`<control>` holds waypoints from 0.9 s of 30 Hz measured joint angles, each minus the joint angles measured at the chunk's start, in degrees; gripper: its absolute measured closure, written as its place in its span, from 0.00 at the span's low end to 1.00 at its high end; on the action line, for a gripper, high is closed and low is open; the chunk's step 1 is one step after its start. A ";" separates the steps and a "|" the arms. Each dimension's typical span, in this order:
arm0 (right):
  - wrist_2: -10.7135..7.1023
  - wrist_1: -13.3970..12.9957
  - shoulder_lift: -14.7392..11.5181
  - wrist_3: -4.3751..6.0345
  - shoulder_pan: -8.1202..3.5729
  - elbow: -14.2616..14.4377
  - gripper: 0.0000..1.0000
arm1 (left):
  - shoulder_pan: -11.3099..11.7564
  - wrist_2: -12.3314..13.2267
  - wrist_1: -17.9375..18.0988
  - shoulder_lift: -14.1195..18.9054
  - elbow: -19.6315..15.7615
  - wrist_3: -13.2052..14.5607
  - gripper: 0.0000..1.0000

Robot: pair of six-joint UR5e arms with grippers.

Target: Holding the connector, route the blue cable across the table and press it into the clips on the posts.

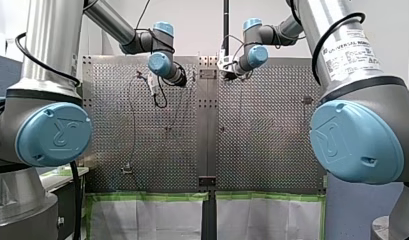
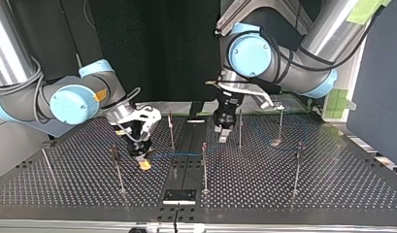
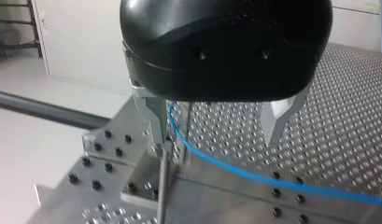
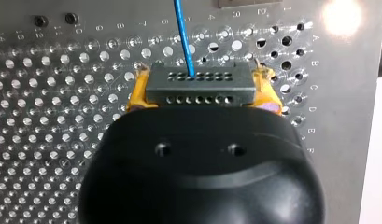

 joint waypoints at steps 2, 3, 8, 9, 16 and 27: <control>0.00 0.00 -0.01 0.00 -0.09 0.01 1.00 | -0.58 -0.06 0.00 0.99 -0.27 0.07 0.00; 0.00 0.00 -0.01 0.00 -0.13 0.01 1.00 | -0.84 -0.08 0.08 1.46 -0.32 0.13 0.00; 0.00 -0.04 -0.02 0.00 -0.33 0.00 1.00 | -2.56 -0.09 1.45 4.08 -0.24 0.33 0.00; 0.00 -0.06 -0.02 0.00 -0.40 -0.01 1.00 | -2.94 -0.14 1.65 4.53 -0.11 0.29 0.00; 0.00 -0.07 -0.02 0.04 -0.82 0.00 1.00 | -6.09 -2.33 1.41 5.94 2.36 0.38 0.00; 0.14 0.08 -0.12 0.23 -1.19 -0.04 1.00 | -11.55 -7.57 -0.27 0.97 7.78 2.23 0.00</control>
